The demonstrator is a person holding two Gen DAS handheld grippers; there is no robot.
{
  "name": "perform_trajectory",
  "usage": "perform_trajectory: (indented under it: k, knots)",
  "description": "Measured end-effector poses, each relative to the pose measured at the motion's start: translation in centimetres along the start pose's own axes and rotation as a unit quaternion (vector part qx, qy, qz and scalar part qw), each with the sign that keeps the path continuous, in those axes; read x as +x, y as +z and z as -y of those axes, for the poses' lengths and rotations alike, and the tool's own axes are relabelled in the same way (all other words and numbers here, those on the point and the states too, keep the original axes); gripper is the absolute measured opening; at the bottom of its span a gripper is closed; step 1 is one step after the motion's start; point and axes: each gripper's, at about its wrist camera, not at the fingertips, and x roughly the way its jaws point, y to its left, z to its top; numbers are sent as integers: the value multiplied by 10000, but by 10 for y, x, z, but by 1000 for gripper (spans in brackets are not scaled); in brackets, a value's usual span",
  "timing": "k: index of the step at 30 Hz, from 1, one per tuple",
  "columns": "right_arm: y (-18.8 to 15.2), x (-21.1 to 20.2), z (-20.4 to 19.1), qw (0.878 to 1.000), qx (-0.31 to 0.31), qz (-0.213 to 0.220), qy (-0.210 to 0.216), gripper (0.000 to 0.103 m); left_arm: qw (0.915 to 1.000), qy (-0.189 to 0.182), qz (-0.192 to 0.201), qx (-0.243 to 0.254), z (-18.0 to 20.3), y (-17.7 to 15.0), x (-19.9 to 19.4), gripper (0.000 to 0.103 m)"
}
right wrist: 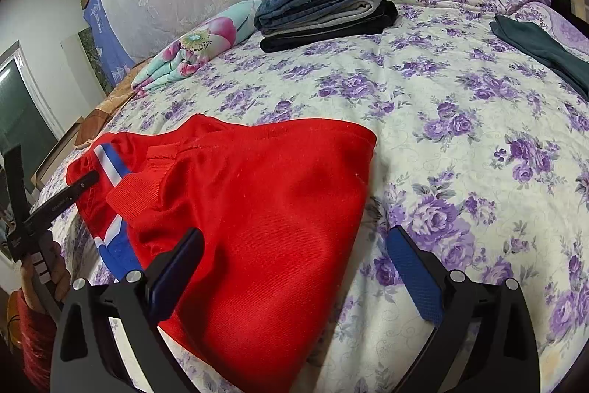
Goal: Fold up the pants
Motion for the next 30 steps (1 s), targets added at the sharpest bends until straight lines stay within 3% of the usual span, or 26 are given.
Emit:
perform_trajectory:
  k: [2,4,5,7,9,15,18,20,22,25,27,28,30]
  knots:
    - [0,0,0,10000,-4,-2,-5,100,9991,-316,-182,-206,-8,0,5,93]
    - [0,0,1,10000,-5,0,-4,100,9931,-823,-360,-751,-29,1,11,93]
    - [-1,0,1,10000,-3,0,0,100,9858,-1123,-493,-1146,-44,1,16,93]
    - [-1,-1,1,10000,4,7,9,100,9600,-1778,-643,-2063,-79,-1,27,93]
    - [-1,-1,2,10000,18,16,25,100,9404,-2107,-646,-2590,-102,3,30,93]
    - [0,-1,0,9999,89,56,70,100,9277,-1996,-913,-3020,-118,14,53,93]
    - [0,-1,0,9999,94,60,72,100,9333,-1968,-945,-2853,-107,13,47,93]
    - [0,-1,1,9999,102,64,78,100,9309,-1988,-1041,-2881,-107,11,43,93]
    - [0,-1,1,9999,105,66,78,100,9145,-2268,-1119,-3159,-108,7,36,93]
    - [0,-2,2,9999,100,69,79,100,8826,-2750,-1232,-3609,-108,0,27,93]
    - [0,-1,1,9999,112,77,91,100,8713,-2871,-1242,-3782,-106,0,25,93]
    - [-1,-2,2,9999,105,68,85,100,8699,-2867,-1217,-3825,-105,2,27,93]
    - [-1,-3,3,9999,106,74,88,100,8805,-2541,-1092,-3849,-108,8,36,89]
